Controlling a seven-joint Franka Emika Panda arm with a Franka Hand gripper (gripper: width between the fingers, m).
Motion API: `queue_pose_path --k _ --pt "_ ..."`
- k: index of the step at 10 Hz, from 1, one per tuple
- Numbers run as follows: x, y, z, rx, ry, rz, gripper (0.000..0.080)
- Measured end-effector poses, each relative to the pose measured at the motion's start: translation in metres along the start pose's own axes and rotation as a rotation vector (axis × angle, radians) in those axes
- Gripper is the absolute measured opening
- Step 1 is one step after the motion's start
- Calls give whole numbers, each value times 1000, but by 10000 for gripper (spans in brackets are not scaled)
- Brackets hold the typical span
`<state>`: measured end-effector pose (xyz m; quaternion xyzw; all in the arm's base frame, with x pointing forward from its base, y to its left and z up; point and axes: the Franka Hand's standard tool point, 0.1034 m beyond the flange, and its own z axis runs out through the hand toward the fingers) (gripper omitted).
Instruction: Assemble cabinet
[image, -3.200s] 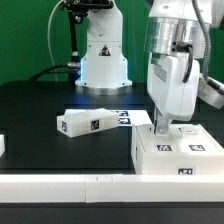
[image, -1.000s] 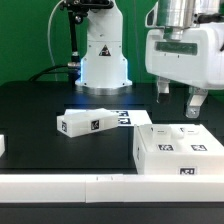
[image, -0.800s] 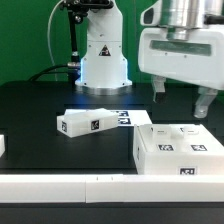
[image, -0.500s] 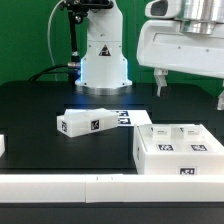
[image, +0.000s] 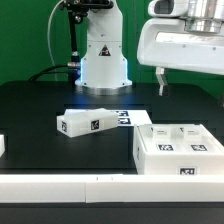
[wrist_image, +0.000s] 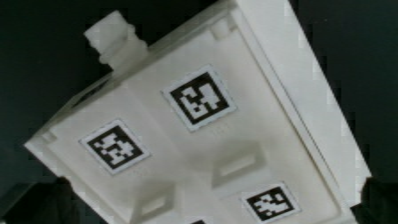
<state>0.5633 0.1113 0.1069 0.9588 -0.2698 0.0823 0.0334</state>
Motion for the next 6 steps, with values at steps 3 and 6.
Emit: queue_pose_path --k 3,6 --pt "-12 8 4 21 63 -176 795" --pt "-9 11 4 28 67 -184 795"
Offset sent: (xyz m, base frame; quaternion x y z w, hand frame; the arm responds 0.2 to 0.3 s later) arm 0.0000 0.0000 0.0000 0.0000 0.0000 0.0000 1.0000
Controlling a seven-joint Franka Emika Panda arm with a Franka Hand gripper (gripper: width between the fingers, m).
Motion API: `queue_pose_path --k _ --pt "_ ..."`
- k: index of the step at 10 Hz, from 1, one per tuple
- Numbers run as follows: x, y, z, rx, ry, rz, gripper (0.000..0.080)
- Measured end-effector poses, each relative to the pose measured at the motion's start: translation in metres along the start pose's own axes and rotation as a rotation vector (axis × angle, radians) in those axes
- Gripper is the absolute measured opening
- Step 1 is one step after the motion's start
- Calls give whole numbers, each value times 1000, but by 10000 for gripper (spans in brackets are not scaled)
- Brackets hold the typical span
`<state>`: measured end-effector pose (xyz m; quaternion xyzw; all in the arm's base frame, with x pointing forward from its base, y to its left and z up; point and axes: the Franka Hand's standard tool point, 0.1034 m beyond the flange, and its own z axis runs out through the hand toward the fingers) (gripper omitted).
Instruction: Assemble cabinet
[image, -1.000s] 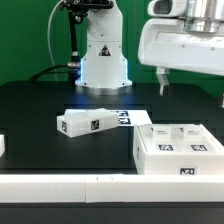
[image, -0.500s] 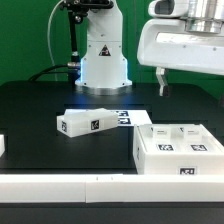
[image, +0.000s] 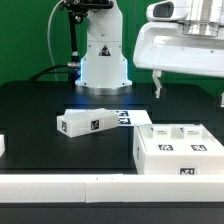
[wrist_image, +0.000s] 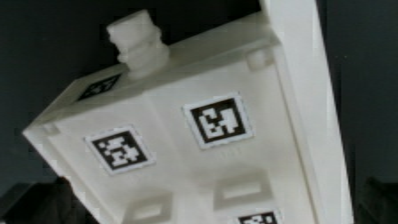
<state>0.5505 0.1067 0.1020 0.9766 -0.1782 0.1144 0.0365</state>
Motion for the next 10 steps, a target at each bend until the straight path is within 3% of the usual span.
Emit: queue_pose_path --k 1,3,7,8,10 --pt "7 22 -1 36 19 -10 795" --pt "-4 54 15 40 14 -63 795" --pt "-10 51 20 43 -1 -67 795" --pt "-12 47 24 39 48 -139 795" --pt "-48 29 34 40 73 -211 795"
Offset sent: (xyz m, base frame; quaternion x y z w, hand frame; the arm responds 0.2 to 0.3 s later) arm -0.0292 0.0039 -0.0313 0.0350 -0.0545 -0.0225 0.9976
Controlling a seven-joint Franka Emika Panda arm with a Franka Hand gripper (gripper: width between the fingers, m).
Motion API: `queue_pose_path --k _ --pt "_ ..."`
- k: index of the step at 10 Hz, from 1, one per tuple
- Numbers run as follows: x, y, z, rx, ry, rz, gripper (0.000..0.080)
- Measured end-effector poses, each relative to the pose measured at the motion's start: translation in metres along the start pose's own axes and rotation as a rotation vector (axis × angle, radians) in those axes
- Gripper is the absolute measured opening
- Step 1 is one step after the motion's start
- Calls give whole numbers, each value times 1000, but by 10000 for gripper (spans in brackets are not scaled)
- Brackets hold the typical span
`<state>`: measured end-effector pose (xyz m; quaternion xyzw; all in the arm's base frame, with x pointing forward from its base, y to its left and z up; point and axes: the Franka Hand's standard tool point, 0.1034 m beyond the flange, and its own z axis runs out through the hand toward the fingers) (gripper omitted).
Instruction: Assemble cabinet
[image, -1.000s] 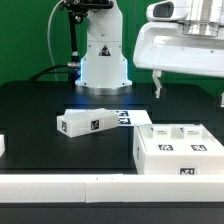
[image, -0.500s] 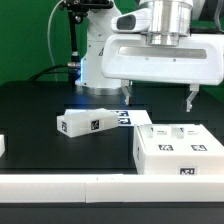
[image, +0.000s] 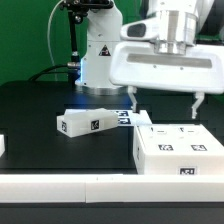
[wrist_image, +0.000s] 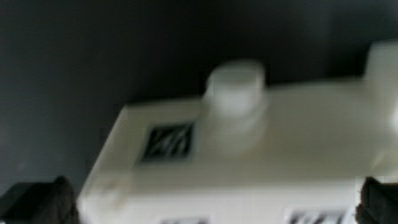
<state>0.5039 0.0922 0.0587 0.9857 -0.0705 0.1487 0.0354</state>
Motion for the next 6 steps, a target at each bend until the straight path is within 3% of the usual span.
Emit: queue_pose_path --k 1,4,5,6 --pt "-9 -11 -1 2 -4 -2 795" --pt "-6 -8 -1 -4 -2 -161 795" --pt "-5 -3 -1 -7 1 -202 795" --pt "1 19 3 -15 7 -201 795"
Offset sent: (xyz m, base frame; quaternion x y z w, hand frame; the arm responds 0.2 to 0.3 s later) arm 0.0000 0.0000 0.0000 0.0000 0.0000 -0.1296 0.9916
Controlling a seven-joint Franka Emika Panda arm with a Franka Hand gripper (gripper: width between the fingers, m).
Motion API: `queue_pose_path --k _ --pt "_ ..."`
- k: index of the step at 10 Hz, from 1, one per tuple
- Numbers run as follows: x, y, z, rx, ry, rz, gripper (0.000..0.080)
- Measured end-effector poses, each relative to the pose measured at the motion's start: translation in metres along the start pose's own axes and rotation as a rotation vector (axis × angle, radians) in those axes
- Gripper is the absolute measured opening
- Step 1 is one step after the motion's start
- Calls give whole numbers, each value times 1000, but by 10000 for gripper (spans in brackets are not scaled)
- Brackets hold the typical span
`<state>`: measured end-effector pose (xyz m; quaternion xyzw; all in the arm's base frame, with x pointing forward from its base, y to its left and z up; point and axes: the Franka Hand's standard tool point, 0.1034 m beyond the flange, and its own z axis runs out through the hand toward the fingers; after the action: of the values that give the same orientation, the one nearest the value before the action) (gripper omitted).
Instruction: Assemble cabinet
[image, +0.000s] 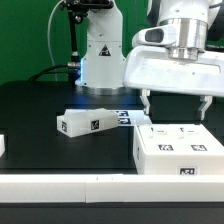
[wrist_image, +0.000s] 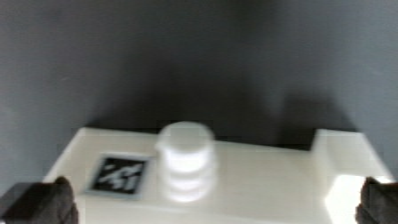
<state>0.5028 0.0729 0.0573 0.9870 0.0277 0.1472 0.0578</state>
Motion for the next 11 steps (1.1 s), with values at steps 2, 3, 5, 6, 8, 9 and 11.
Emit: queue_pose_path --k 2,3,5,6,8,9,11 --pt "2 20 16 19 -12 35 795" --pt "5 17 21 31 4 47 795" --pt "5 7 19 37 28 71 795" --pt "6 9 19 35 32 74 795" --pt "6 4 22 1 170 57 795" --pt "1 3 31 5 181 39 795" --pt "-14 3 46 30 127 41 795"
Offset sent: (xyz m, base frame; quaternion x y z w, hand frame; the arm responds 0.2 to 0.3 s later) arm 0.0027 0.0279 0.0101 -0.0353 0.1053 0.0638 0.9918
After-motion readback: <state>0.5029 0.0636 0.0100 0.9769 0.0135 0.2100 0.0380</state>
